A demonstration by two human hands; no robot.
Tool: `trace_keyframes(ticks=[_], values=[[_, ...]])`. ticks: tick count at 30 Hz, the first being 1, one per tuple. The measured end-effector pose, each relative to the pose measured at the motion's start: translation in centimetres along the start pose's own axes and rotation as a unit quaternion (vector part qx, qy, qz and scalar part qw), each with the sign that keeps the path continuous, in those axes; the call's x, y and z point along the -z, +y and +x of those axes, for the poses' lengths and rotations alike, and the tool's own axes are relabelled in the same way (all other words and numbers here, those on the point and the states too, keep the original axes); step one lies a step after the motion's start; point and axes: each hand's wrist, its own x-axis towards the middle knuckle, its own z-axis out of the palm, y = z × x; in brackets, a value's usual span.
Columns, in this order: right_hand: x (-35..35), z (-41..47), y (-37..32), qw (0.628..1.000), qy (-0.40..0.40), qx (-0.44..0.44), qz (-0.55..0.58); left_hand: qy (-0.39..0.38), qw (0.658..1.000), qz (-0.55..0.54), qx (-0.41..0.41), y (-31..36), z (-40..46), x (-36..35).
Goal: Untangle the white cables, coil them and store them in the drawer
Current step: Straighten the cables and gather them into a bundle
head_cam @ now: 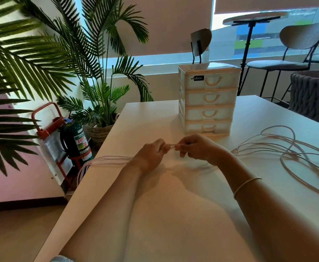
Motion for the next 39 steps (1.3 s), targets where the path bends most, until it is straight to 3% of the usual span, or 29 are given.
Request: trace_keyframes(ticks=[2, 9, 15, 26, 30, 34, 39], values=[[0.0, 0.1, 0.1, 0.999, 0.007, -0.009, 0.043, -0.006, 1.0, 0.006, -0.004, 0.1, 0.1, -0.1], [0.3, 0.5, 0.7, 0.998, 0.046, -0.011, 0.029, -0.055, 0.998, 0.007, -0.021, 0.9, -0.2, 0.0], [0.9, 0.2, 1.0, 0.999, 0.004, -0.017, 0.035, -0.01, 0.999, 0.038, -0.03, 0.9, 0.0, -0.5], [0.7, -0.1, 0.7, 0.998, -0.016, -0.014, 0.059, 0.037, 0.998, -0.052, -0.017, 0.5, 0.2, -0.6], [0.3, -0.1, 0.6, 1.0, -0.002, -0.004, 0.019, 0.043, 0.998, -0.045, -0.014, 0.1, 0.3, -0.6], [0.2, -0.3, 0.2, 0.998, -0.049, -0.031, -0.001, 0.054, 0.998, -0.017, -0.007, -0.2, 0.5, -0.8], [-0.2, -0.5, -0.4, 0.994, -0.057, -0.001, -0.097, 0.065, 0.997, 0.043, 0.012, -0.3, 0.8, -1.0]])
